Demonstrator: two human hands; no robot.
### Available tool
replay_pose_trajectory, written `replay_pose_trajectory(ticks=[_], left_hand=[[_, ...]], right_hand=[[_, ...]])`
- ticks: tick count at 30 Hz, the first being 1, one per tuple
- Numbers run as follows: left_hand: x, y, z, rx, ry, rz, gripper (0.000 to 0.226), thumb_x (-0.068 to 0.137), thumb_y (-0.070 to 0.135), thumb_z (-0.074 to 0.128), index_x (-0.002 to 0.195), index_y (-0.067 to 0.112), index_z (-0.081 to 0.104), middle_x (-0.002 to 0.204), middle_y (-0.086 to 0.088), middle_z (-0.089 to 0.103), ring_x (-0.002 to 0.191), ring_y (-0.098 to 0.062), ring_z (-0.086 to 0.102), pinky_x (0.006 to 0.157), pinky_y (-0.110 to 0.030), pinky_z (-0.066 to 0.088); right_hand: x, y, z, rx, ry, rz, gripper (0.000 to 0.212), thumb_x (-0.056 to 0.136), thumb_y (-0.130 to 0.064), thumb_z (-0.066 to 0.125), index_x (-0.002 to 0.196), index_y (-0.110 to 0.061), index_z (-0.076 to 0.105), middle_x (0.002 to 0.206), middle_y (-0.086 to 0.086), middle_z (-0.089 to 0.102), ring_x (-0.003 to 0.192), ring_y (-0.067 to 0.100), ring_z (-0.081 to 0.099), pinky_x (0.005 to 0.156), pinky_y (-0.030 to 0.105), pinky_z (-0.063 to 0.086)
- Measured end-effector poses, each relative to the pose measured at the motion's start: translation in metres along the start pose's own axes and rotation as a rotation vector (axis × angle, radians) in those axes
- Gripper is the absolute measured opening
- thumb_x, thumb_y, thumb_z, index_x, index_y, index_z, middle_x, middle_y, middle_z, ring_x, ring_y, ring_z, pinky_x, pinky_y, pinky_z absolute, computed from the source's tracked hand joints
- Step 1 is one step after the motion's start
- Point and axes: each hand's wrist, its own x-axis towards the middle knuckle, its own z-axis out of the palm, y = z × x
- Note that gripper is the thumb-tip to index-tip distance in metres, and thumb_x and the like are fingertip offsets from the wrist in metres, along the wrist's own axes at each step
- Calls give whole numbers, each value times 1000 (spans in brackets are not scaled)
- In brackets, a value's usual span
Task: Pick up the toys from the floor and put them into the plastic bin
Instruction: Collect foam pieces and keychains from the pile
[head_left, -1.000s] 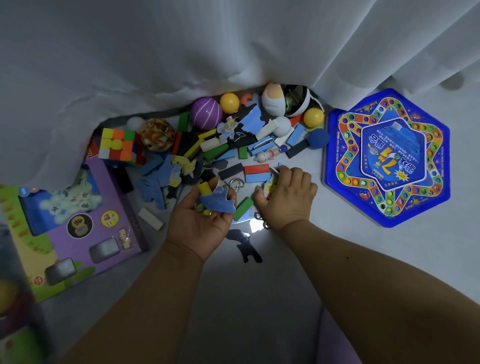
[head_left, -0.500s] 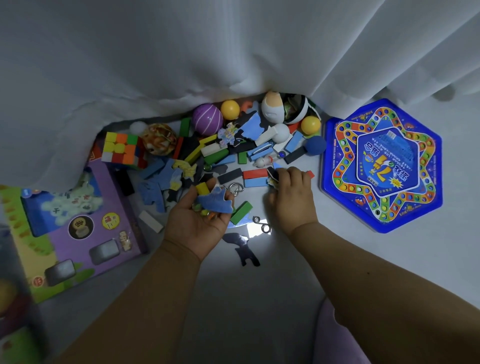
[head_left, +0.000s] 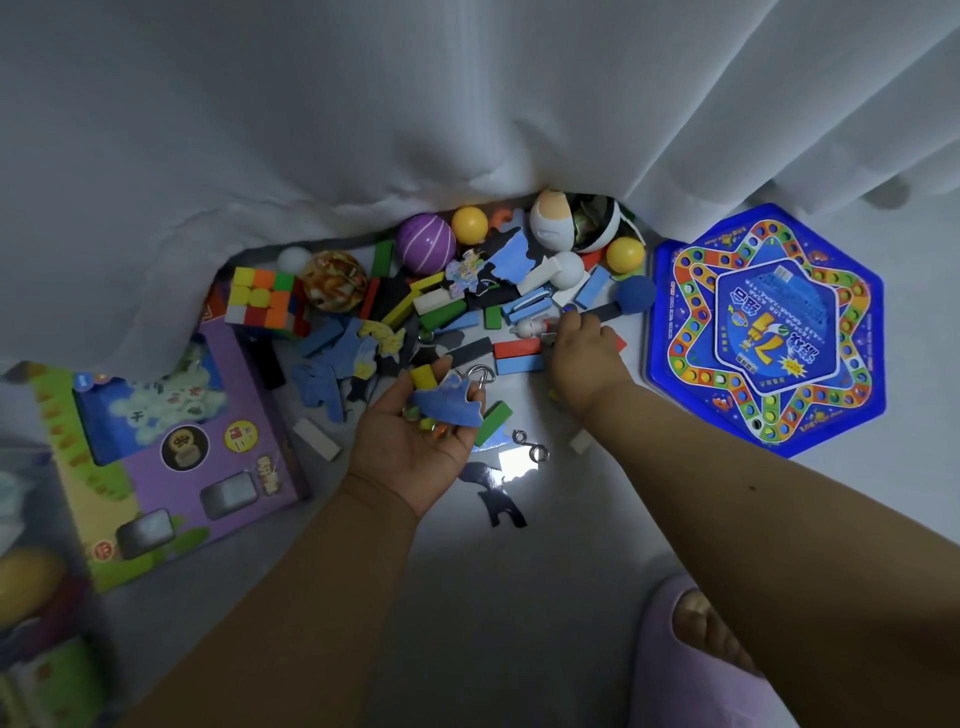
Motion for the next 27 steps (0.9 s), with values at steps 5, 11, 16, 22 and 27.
replay_pose_trajectory(ticks=[5,11,16,22,27], left_hand=[[-7,2,2,2,-4,0,39,101,32,37,91,3,61,116,-8,57,101,-24,54,89,-49,37],[-16,2,1,35,7,28,42,101,33,34,90,3,60,145,-17,43,103,-23,51,92,-49,34],[-18,-1,-4,21,41,30,41,102,35,33,99,4,60,148,-15,40,123,-30,46,92,-45,35],[-17,1,-10,29,49,29,44,102,34,32,121,1,56,149,-16,38,138,-33,34,93,-44,34],[-30,3,-7,35,43,27,49,103,34,32,142,5,40,150,-17,35,139,-35,32,98,-46,32]], right_hand=[[-3,-4,-4,-76,-69,1,57,86,-12,57,135,5,31,130,23,39,114,35,42,92,38,38],[-14,-5,-14,0,-66,31,60,85,-10,60,136,4,31,131,24,40,115,35,44,93,36,41],[-19,-5,-16,48,-75,-11,60,85,-7,61,137,-1,30,130,23,41,114,34,44,90,37,41],[-16,6,-16,302,-19,82,33,95,-14,47,125,-1,41,118,21,52,102,33,54,78,34,43],[-28,7,-31,632,-15,164,18,95,-9,45,112,-2,44,84,11,48,66,13,46,55,21,37]])
